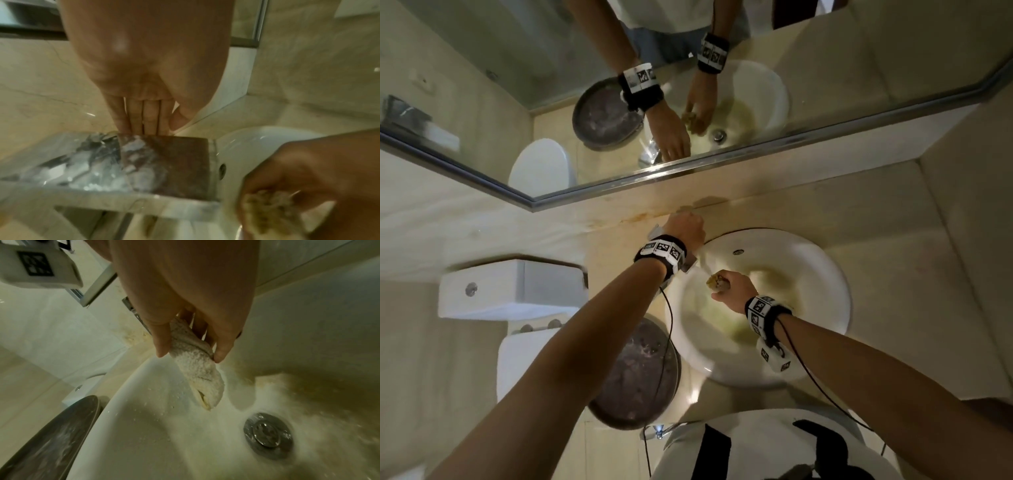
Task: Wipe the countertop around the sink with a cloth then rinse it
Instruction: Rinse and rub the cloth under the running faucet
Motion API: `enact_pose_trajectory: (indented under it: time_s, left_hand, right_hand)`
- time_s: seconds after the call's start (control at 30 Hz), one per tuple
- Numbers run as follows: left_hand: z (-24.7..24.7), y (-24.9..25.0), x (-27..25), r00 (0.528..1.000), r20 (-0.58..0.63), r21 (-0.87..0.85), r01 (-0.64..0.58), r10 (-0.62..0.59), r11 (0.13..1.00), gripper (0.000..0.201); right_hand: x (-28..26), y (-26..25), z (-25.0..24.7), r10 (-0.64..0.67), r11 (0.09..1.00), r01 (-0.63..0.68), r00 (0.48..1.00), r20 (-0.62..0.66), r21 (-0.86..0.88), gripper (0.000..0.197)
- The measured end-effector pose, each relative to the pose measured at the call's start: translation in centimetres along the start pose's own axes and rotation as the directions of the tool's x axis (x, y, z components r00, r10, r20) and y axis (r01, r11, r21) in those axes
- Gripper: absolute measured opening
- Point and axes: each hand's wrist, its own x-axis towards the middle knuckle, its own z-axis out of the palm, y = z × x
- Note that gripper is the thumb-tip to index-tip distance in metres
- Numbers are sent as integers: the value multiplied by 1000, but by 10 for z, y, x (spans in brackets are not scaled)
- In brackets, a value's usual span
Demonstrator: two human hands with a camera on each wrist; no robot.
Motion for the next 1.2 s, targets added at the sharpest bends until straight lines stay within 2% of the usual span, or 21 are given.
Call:
enact_pose_trajectory:
  time_s: [0.03, 0.1, 0.2, 0.27, 0.33, 0.4, 0.47, 0.57, 0.67, 0.77, 0.8, 0.83, 0.87, 0.97, 1.0, 1.07, 1.13, 1.17, 1.2]
  left_hand:
    - [3, 0, -5, 999, -29, -26, 14, -14, 1000, 17]
    - [13, -1, -18, 984, -178, -145, -1, -25, 989, 19]
    - [32, 2, -55, 888, -457, -296, -97, -52, 950, 14]
    - [50, 2, -84, 853, -514, -372, -125, -92, 920, 11]
    - [68, -1, -109, 894, -434, -416, -89, -112, 905, 6]
    - [92, -6, -120, 966, -214, -459, 33, -146, 888, 5]
    - [114, -10, -120, 979, 5, -508, 178, -204, 843, 12]
    - [136, -16, -106, 941, 245, -675, 338, -234, 656, 27]
    - [148, -9, -86, 892, 414, -771, 450, -181, 451, 33]
    - [146, 4, -72, 825, 550, -802, 564, -129, 195, 38]
    - [146, 7, -68, 807, 579, -792, 591, -119, 152, 38]
    - [148, 9, -64, 797, 592, -782, 604, -122, 151, 45]
    - [147, 11, -61, 804, 579, -781, 594, -135, 192, 54]
    - [157, 14, -49, 857, 495, -742, 502, -141, 445, 62]
    - [163, 15, -46, 863, 491, -733, 483, -119, 478, 65]
    - [190, 12, -32, 890, 442, -793, 445, -110, 417, 61]
    - [171, 13, -40, 924, 360, -870, 383, -131, 310, 36]
    - [163, 13, -41, 925, 351, -882, 378, -142, 282, 20]
    - [151, 13, -45, 922, 359, -886, 385, -146, 258, 12]
  right_hand:
    - [6, -3, 3, 6, 1000, -6, 1000, 9, -9, 40]
    - [19, -8, 8, 3, 1000, -3, 1000, 19, -23, 40]
    - [34, -16, 14, -11, 991, 19, 998, 60, -134, 33]
    - [41, -19, 17, -8, 987, 20, 997, 72, -160, 34]
    - [48, -20, 20, 5, 980, 7, 998, 60, -201, 38]
    - [53, -23, 20, 14, 966, 3, 998, 63, -258, 33]
    - [58, -24, 20, 17, 958, 2, 998, 65, -286, 28]
    - [62, -25, 19, 21, 954, 1, 997, 70, -299, 22]
    - [62, -28, 17, 24, 964, -7, 998, 64, -265, 20]
    - [63, -30, 14, 56, 983, -48, 998, 40, -178, 33]
    - [63, -31, 13, 58, 986, -51, 997, 42, -156, 40]
    - [63, -31, 12, 58, 989, -50, 997, 53, -143, 44]
    - [64, -30, 11, 49, 990, -40, 997, 62, -135, 46]
    - [62, -33, 10, 41, 994, -32, 996, 82, -108, 41]
    - [62, -33, 11, 35, 995, -27, 996, 83, -92, 35]
    - [63, -35, 12, 33, 998, -29, 997, 66, -55, 25]
    - [62, -37, 11, 45, 999, -45, 998, 33, -4, 26]
    - [60, -39, 9, 55, 998, -55, 998, 15, 20, 28]
    - [60, -40, 9, 58, 997, -58, 998, -6, 45, 30]
